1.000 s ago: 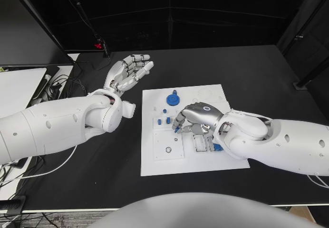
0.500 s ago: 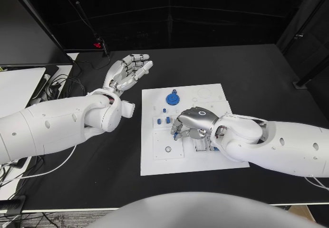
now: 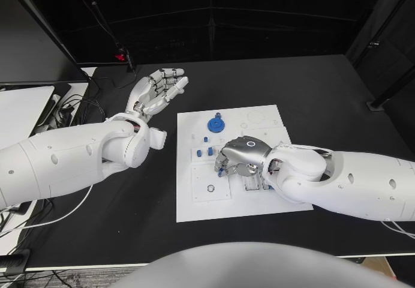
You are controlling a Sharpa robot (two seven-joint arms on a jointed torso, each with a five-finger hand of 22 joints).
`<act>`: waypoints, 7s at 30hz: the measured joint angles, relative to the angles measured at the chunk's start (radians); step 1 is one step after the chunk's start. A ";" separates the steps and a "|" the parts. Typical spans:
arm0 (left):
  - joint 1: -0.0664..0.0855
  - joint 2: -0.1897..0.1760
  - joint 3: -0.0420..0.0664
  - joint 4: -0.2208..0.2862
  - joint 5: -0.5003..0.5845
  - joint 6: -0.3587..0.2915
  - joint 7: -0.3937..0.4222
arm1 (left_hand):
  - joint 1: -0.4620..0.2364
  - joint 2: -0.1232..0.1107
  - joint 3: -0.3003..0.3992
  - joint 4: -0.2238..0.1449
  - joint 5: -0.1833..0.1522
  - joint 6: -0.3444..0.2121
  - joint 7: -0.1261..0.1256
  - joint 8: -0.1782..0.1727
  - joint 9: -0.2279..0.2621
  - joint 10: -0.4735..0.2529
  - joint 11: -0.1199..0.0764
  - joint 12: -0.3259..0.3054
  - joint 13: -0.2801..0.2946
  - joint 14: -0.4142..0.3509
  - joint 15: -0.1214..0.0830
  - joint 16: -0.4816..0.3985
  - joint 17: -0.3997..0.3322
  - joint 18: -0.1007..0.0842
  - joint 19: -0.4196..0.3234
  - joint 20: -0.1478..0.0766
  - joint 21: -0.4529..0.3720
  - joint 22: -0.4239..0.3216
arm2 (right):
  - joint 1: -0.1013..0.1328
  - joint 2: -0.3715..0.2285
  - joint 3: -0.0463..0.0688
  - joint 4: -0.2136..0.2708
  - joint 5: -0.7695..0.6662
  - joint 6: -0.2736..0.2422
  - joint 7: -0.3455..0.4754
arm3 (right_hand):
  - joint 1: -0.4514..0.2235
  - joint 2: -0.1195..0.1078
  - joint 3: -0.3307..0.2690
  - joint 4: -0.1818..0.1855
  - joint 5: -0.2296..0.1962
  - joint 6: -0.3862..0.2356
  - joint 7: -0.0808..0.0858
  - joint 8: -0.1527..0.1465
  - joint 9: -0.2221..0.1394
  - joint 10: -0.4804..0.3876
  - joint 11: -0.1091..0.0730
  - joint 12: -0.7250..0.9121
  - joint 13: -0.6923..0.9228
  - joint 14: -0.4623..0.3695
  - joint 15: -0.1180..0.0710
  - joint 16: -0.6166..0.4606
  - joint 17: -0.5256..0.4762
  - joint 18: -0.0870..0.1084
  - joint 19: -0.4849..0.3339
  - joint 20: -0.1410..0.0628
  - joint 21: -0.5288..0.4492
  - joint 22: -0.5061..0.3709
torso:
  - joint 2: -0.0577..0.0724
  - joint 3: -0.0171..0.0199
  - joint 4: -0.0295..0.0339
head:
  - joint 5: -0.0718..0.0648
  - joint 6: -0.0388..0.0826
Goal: Assemble the parts on the task board
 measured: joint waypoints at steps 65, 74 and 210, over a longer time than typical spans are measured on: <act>0.000 -0.007 0.000 0.005 0.000 0.001 0.000 | 0.003 0.023 0.008 -0.002 0.000 -0.004 -0.004 0.015 -0.004 -0.007 0.000 0.020 -0.005 0.000 0.000 0.016 -0.014 0.000 0.000 0.000 0.000 -0.005 | -0.001 0.016 0.000 -0.014 -0.151 0.048 0.053 | -0.326 -0.170 0.020 0.008 -0.002 -0.193 0.032 -0.100 -0.006 -0.144 0.036 -0.027 0.002 -0.002 0.030 -0.040 -0.001 0.031 -0.005 0.034 -0.131 0.001 | -0.001 0.0003 -0.0004 | -0.003 -0.001; 0.000 -0.008 0.000 0.005 0.000 0.003 0.000 | 0.003 0.023 0.007 -0.002 0.000 -0.007 0.000 0.015 -0.006 -0.007 0.000 0.020 -0.006 0.000 0.000 0.016 -0.015 0.000 0.000 0.000 0.000 -0.004 | -0.002 -0.050 0.000 0.005 0.009 -0.149 0.094 | -0.394 -0.220 0.109 0.010 -0.002 -0.189 0.046 -0.095 -0.004 -0.149 0.041 -0.022 0.003 -0.002 0.030 -0.062 -0.001 0.031 -0.011 0.029 -0.158 0.001 | -0.001 0.0002 -0.0006 | 0.001 -0.003; -0.005 0.006 0.000 -0.011 0.001 0.005 0.000 | 0.004 0.038 0.007 -0.002 0.014 -0.011 -0.004 0.028 -0.011 -0.007 0.000 0.044 -0.012 0.000 0.000 0.036 -0.034 0.000 0.000 0.000 0.000 -0.011 | 0.077 -0.096 0.003 0.084 0.101 -0.199 -0.049 | -0.107 -0.094 0.214 -0.007 -0.005 0.021 0.000 -0.022 0.018 0.007 -0.004 0.000 -0.001 -0.002 -0.006 -0.030 -0.001 0.031 0.004 0.000 -0.107 0.000 | 0.000 0.0005 0.0011 | 0.009 -0.006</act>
